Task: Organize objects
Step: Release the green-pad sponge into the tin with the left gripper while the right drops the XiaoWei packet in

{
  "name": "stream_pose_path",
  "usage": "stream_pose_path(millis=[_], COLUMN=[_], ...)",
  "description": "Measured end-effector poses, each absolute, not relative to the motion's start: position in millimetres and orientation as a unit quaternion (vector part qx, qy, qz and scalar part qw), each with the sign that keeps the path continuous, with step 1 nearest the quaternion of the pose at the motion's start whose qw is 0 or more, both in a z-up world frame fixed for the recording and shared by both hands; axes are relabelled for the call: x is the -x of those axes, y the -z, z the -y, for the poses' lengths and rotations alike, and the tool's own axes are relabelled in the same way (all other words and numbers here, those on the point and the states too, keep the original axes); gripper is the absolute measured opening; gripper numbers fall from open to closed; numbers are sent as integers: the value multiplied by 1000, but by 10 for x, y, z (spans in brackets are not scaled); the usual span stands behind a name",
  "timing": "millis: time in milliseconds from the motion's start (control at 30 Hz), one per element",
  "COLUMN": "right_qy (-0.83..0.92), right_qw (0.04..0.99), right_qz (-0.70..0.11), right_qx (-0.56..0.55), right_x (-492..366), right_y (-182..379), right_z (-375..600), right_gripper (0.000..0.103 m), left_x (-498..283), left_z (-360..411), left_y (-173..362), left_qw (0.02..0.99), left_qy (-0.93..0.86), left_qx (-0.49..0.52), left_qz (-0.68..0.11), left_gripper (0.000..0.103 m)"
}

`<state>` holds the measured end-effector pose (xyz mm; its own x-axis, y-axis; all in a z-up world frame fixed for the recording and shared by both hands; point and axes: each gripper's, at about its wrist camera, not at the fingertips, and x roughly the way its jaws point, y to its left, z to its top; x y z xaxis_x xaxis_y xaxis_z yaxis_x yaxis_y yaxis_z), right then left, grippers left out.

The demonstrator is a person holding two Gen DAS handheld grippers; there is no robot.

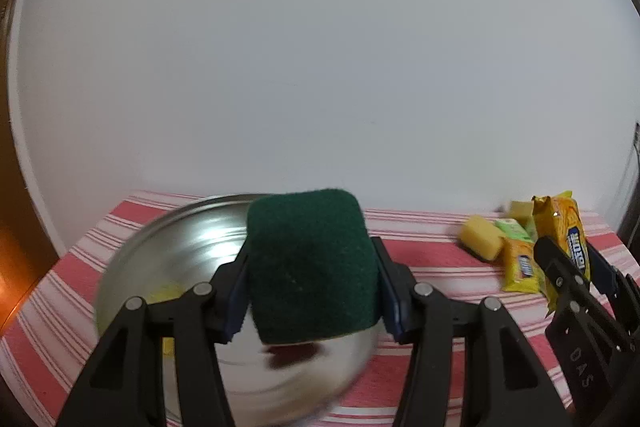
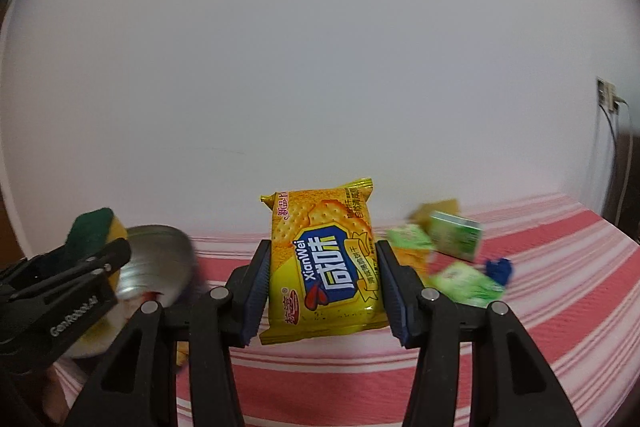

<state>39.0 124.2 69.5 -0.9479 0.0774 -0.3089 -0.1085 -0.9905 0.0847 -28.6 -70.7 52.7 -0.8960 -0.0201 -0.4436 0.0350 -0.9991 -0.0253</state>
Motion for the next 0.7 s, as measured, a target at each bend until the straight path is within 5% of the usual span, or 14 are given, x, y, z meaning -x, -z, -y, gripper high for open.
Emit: stream_pose_path(millis=[700], right_qy=[-977], right_qw=[-39], right_qz=[-38], right_qx=[206], right_x=[63], right_y=[-517], right_z=[47], right_gripper=[53], left_x=[629], left_z=[1752], left_y=[-340], left_qw=[130], left_qy=[948], left_qx=[-291], left_qz=[-18], left_gripper=[53])
